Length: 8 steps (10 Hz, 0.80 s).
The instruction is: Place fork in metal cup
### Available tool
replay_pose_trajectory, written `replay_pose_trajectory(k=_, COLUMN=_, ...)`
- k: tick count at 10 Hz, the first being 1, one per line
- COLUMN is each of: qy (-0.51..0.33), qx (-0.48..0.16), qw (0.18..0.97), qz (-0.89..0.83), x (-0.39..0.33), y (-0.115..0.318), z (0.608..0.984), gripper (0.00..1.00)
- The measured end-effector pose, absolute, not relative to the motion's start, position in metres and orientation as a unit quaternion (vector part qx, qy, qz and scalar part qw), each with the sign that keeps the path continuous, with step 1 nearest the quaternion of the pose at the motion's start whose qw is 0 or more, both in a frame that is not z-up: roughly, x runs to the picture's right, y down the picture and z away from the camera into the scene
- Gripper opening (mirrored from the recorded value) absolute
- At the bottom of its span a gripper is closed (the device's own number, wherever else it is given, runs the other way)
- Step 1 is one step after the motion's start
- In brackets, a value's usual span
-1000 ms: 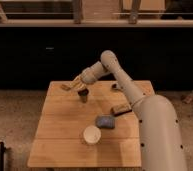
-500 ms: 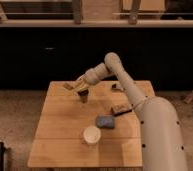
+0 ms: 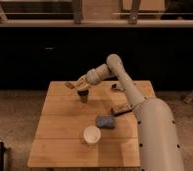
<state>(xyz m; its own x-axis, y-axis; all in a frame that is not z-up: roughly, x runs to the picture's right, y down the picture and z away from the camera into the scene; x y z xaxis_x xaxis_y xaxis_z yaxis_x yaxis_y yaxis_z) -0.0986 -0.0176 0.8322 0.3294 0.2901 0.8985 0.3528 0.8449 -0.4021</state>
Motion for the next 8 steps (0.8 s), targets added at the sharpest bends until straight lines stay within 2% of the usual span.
replay_pose_trajectory(k=8, qy=-0.571, qx=-0.296, qw=0.766, qz=0.012, x=-0.090, y=-0.014, z=0.858, gripper=0.00)
